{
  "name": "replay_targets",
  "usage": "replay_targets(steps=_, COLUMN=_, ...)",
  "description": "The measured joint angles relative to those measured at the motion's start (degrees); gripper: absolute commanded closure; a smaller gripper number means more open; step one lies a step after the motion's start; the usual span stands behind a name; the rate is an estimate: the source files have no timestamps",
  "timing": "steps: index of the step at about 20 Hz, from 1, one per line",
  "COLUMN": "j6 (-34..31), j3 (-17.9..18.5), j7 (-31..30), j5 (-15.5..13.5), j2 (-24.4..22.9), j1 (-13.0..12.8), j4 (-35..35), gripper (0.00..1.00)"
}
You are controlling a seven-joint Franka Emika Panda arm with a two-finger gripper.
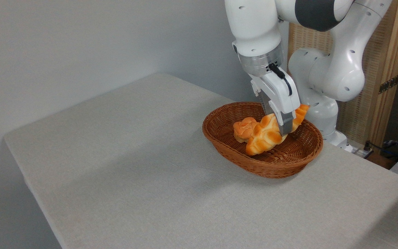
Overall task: Put bread into the basket
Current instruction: 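Lower the loaf into the basket beside the orange bun and release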
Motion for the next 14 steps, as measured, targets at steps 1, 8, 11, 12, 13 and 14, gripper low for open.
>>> replay_targets(steps=1, j6=0.1, j3=0.0, j7=0.0, j5=0.0, j2=0.1, j1=0.0, j4=0.0, gripper=0.00)
replay_targets(steps=8, j6=2.3, j3=0.0, j7=0.0, j5=-0.8, j2=0.1, j1=-0.3, j4=0.0, gripper=0.00)
replay_targets(steps=11, j6=3.5, j3=0.0, j7=0.0, j5=-1.8, j2=0.5, j1=-0.8, j4=0.1, gripper=0.00)
replay_targets(steps=12, j6=3.6, j3=0.0, j7=0.0, j5=-2.0, j2=0.6, j1=-0.8, j4=0.1, gripper=0.00)
replay_targets(steps=13, j6=3.6, j3=0.0, j7=0.0, j5=-2.0, j2=0.7, j1=-0.8, j4=0.1, gripper=0.00)
replay_targets(steps=14, j6=3.6, j3=0.0, j7=0.0, j5=-2.1, j2=0.7, j1=-0.8, j4=0.1, gripper=0.00)
